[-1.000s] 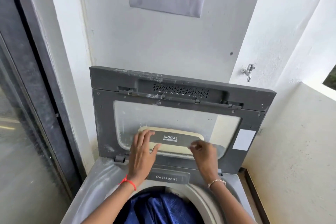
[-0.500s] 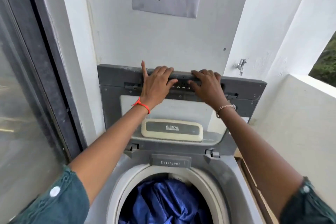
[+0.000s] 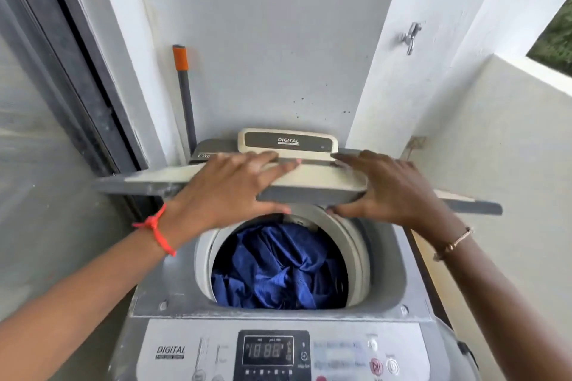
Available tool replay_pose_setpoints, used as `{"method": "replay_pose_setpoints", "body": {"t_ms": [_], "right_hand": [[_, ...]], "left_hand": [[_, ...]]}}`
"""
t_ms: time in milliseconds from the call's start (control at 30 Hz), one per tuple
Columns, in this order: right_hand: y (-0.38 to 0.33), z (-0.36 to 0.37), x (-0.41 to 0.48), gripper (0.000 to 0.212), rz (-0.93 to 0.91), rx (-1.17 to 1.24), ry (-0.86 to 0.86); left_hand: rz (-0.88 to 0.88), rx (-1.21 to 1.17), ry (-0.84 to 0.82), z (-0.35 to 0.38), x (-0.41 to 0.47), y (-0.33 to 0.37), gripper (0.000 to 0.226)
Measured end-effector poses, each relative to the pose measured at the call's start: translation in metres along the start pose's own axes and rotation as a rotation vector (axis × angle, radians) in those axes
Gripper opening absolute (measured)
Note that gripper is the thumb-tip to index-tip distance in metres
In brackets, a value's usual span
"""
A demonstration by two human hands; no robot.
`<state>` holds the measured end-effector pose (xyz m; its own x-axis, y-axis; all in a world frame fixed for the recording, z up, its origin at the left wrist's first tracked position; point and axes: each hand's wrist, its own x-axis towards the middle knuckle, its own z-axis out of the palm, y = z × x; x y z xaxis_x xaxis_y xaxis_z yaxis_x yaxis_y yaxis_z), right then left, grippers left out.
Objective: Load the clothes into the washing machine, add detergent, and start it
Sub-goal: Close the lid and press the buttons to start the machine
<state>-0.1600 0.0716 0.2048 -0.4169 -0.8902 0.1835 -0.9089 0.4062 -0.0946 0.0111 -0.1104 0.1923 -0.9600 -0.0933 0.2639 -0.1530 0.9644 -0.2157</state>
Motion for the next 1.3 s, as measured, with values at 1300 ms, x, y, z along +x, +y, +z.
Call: {"method": "replay_pose_setpoints", "body": {"t_ms": [1300], "right_hand": [[0.003,0.166,-0.098,0.097,0.107,0.539,-0.220]], "left_hand": [[-0.341,-0.777,-0.288,0.134,-0.093,0.083,0.067]]}}
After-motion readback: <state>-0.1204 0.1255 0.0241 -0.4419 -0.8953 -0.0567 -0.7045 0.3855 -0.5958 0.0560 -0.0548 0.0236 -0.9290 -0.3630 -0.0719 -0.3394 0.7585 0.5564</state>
